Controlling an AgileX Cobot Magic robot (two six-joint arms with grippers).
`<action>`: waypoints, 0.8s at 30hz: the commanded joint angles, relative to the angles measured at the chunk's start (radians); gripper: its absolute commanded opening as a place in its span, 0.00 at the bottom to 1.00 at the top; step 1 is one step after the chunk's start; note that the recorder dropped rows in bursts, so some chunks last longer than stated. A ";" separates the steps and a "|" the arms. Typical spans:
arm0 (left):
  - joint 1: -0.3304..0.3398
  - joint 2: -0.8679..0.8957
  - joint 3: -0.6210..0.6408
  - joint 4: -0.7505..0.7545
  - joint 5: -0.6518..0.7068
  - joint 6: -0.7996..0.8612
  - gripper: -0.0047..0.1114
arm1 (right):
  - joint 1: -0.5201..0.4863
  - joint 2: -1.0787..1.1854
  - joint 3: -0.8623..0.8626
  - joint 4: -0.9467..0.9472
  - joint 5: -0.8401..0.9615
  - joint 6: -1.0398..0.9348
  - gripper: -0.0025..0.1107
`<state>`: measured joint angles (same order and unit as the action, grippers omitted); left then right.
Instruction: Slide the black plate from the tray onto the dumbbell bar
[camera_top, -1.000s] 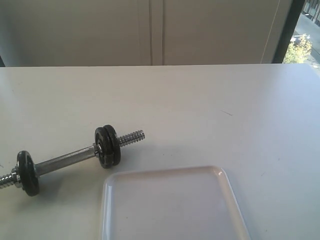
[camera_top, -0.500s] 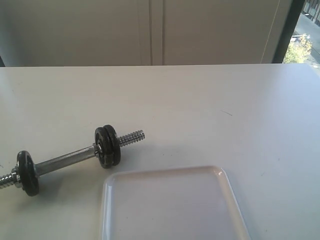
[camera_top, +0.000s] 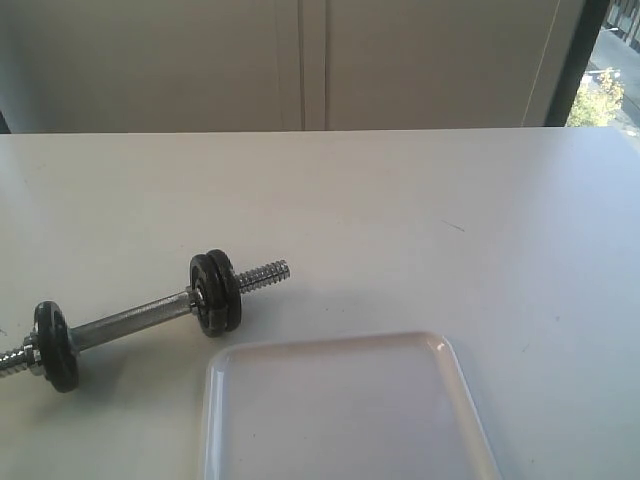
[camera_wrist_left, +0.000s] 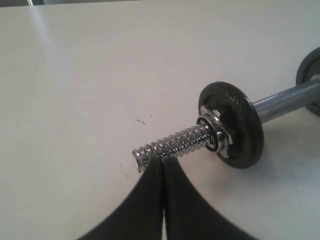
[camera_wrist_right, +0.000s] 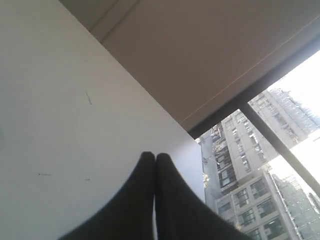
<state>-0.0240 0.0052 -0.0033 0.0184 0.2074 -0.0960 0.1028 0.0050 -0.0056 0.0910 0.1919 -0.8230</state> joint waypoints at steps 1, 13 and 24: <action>0.001 -0.005 0.003 0.001 0.002 -0.002 0.04 | -0.005 -0.005 0.006 0.033 0.097 0.223 0.02; 0.001 -0.005 0.003 0.001 0.002 -0.002 0.04 | -0.005 -0.005 0.006 0.056 0.143 0.862 0.02; 0.001 -0.005 0.003 0.001 0.002 -0.002 0.04 | -0.007 -0.005 0.006 -0.150 0.145 0.862 0.02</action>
<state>-0.0240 0.0052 -0.0033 0.0184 0.2074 -0.0960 0.1028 0.0050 -0.0018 -0.0450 0.3375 0.0356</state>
